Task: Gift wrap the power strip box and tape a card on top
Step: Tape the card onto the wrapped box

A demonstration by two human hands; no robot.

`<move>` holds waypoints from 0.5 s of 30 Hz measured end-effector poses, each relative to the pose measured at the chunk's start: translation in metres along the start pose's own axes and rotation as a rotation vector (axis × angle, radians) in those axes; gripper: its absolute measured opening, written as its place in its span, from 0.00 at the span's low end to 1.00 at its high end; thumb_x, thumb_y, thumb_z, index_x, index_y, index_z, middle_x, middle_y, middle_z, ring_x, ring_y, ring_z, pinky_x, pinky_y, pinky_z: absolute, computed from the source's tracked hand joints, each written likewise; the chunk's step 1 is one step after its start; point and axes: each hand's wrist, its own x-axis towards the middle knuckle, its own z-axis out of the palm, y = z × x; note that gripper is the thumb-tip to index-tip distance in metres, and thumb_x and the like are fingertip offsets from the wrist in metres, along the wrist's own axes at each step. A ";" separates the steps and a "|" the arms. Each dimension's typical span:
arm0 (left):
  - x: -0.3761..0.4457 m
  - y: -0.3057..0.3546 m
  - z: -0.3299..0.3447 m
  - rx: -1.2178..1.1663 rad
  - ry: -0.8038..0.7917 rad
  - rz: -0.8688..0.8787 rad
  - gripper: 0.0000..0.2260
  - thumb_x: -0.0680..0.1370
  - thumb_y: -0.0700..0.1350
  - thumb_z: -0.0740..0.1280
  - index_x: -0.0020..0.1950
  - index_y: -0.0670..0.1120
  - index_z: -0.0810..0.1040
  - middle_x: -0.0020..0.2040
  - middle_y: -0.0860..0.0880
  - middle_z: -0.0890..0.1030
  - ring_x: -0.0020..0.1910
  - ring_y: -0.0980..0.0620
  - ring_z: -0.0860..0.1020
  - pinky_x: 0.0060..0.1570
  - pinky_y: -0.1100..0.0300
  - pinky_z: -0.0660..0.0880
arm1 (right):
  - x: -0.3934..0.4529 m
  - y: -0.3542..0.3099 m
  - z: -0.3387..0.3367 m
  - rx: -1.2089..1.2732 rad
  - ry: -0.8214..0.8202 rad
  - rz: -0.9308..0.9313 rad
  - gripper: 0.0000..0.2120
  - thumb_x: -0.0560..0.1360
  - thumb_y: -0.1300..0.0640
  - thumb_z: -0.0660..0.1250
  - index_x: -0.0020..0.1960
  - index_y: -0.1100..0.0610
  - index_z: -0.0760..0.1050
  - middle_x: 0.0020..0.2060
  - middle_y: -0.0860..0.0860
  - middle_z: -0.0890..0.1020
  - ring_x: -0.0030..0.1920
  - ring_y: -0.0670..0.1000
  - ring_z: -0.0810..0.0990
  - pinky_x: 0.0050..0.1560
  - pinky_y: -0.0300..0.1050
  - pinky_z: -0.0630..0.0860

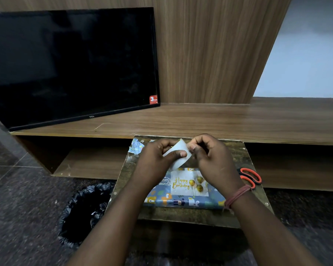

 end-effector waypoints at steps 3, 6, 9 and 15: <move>-0.002 -0.001 0.001 0.014 0.003 0.025 0.05 0.76 0.47 0.76 0.51 0.51 0.85 0.42 0.54 0.87 0.39 0.59 0.83 0.38 0.65 0.76 | 0.003 -0.005 0.000 0.197 -0.006 0.110 0.08 0.79 0.64 0.67 0.43 0.56 0.78 0.39 0.51 0.84 0.36 0.49 0.80 0.42 0.48 0.79; -0.003 -0.004 0.003 0.176 -0.019 0.042 0.09 0.72 0.57 0.77 0.48 0.56 0.84 0.39 0.56 0.84 0.36 0.61 0.80 0.38 0.60 0.75 | 0.004 -0.007 0.001 0.295 0.004 0.197 0.07 0.80 0.66 0.64 0.44 0.62 0.78 0.37 0.51 0.83 0.35 0.48 0.79 0.38 0.44 0.79; -0.003 -0.005 0.000 0.136 -0.022 0.003 0.11 0.70 0.55 0.80 0.47 0.54 0.81 0.40 0.53 0.83 0.36 0.61 0.80 0.33 0.65 0.75 | 0.006 -0.005 -0.004 0.333 0.027 0.274 0.08 0.81 0.65 0.64 0.44 0.63 0.78 0.35 0.53 0.81 0.36 0.50 0.80 0.41 0.50 0.82; -0.001 -0.012 0.005 0.139 -0.040 -0.015 0.08 0.75 0.56 0.76 0.49 0.53 0.82 0.42 0.55 0.84 0.41 0.55 0.82 0.42 0.53 0.78 | 0.005 -0.009 -0.002 0.460 -0.013 0.350 0.08 0.81 0.65 0.64 0.45 0.65 0.77 0.34 0.53 0.81 0.35 0.49 0.78 0.38 0.43 0.79</move>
